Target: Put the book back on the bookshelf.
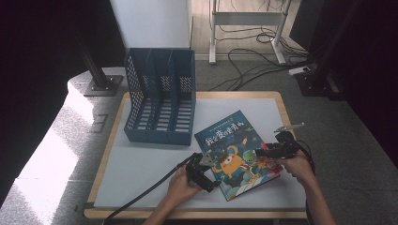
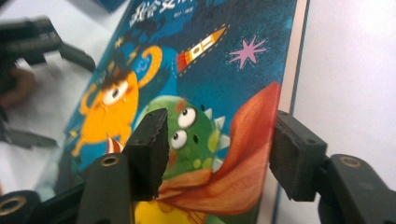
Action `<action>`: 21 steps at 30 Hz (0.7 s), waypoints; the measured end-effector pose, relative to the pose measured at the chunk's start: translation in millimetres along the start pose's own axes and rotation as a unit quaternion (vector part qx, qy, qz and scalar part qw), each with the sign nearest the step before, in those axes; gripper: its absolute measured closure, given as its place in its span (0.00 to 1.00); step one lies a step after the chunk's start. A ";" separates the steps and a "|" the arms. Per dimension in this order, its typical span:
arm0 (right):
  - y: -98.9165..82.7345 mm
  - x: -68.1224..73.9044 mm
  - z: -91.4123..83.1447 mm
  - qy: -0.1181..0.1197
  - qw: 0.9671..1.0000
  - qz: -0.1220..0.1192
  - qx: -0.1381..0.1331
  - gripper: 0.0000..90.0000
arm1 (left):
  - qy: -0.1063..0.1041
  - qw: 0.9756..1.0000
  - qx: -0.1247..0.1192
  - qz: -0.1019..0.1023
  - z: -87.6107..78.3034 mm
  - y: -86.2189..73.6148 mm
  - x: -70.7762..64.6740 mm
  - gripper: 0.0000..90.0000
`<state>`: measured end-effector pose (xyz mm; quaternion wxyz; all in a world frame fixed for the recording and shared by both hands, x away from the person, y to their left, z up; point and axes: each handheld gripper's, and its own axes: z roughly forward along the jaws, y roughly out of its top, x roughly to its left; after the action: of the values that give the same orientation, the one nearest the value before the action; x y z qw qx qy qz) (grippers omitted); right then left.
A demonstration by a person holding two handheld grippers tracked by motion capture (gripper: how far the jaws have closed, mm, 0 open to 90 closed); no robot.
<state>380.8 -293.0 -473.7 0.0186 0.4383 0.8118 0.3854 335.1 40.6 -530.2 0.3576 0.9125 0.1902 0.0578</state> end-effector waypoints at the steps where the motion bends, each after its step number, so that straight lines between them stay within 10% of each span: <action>1: 1.8 0.6 -0.6 -0.005 1.000 -0.011 0.006 0.49 | 0.000 1.000 0.000 0.000 0.0 0.0 0.0 0.00; 10: 16.8 -6.0 1.5 0.059 0.998 -0.021 0.009 0.57 | 0.000 1.000 0.000 0.000 0.0 0.0 0.1 0.00; 21: 11.9 -0.8 -17.3 0.070 0.997 -0.039 0.011 0.63 | -0.001 1.000 0.001 -0.002 0.1 0.0 0.4 0.00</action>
<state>383.2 -300.3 -454.1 -0.0281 0.3782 0.8317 0.4056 335.4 40.7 -530.3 0.3569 0.9126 0.1916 0.0555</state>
